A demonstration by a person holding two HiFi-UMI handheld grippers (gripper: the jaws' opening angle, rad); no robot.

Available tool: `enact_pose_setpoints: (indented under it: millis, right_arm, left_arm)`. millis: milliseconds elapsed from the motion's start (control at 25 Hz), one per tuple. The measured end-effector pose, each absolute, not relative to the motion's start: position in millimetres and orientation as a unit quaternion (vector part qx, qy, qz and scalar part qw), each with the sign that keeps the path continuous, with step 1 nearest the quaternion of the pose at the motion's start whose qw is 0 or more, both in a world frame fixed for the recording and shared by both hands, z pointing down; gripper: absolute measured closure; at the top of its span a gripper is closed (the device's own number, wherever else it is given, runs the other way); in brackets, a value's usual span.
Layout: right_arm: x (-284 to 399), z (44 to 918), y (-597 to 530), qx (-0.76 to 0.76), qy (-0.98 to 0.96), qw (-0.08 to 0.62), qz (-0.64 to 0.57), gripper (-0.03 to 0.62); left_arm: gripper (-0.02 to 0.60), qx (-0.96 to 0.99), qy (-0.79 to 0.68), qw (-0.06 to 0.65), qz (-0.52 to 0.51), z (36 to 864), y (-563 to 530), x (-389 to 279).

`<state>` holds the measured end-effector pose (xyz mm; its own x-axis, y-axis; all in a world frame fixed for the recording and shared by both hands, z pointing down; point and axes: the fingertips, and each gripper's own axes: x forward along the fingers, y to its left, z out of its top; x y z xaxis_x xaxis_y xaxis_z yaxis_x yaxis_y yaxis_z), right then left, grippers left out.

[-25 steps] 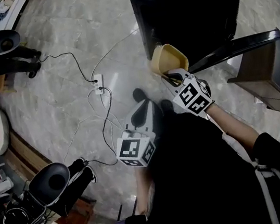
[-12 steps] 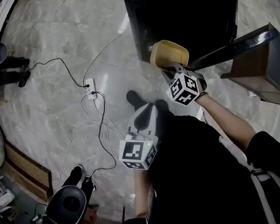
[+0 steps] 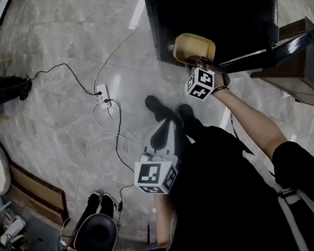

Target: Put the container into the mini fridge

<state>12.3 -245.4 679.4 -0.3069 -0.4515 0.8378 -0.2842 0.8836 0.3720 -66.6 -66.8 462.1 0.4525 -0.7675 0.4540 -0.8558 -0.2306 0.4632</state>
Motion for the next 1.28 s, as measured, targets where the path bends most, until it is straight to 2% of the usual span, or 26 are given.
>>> enact_pose_setpoints:
  millis: [760,1280]
  right_arm:
    - [54,752,-324,0.278,-0.731,0.618,-0.073,0.571]
    - [70,754,-384,0.297,-0.704,0.637,-0.102,0.566]
  left_arm:
    - [0.541,0.770,-0.522,0.357,0.084,479,-88,-123]
    - [0.541,0.779,-0.500,0.368,0.091,492,-102,-116]
